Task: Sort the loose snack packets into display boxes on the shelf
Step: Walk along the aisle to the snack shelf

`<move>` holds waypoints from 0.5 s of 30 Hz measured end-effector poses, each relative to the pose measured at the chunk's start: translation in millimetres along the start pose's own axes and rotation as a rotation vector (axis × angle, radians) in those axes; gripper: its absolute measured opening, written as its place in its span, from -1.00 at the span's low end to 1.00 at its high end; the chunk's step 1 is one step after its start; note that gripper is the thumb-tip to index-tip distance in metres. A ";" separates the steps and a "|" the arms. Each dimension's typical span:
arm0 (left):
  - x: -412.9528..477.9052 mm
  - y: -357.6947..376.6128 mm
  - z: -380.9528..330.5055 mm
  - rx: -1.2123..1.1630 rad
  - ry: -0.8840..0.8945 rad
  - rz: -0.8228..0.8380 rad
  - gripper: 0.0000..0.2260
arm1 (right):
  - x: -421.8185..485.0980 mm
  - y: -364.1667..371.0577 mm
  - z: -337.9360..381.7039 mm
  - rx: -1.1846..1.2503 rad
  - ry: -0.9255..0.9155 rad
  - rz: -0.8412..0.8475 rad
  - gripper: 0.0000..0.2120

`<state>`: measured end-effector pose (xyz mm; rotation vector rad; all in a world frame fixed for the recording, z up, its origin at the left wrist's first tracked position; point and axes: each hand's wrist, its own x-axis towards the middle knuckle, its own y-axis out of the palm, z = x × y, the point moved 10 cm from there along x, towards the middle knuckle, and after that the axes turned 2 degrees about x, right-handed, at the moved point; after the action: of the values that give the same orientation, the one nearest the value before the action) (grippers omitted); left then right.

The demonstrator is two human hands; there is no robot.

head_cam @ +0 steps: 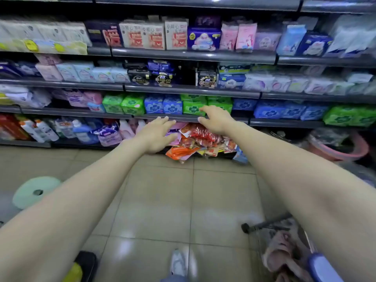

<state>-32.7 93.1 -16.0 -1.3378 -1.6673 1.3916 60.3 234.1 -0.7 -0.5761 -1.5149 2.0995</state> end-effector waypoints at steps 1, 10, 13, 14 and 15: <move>12.2 -5.3 9.2 0.016 -0.004 0.008 -0.46 | 17.4 0.5 4.8 0.013 -0.005 0.015 -0.51; 114.9 -33.5 103.8 0.009 -0.104 0.030 -0.46 | 174.4 18.1 39.6 0.004 -0.077 0.080 -0.53; 141.9 -43.2 136.9 -0.007 -0.155 0.023 -0.46 | 224.4 29.3 54.3 0.001 -0.134 0.114 -0.54; 150.8 -46.2 148.5 -0.018 -0.174 0.018 -0.46 | 241.8 33.9 60.3 -0.007 -0.157 0.128 -0.54; 160.1 -49.2 160.2 -0.027 -0.192 0.013 -0.46 | 260.0 38.3 67.0 -0.019 -0.186 0.135 -0.53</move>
<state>-243.1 186.9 -40.8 -1.2650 -1.8090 1.5515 -191.1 331.1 -31.6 -0.5151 -1.6395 2.2980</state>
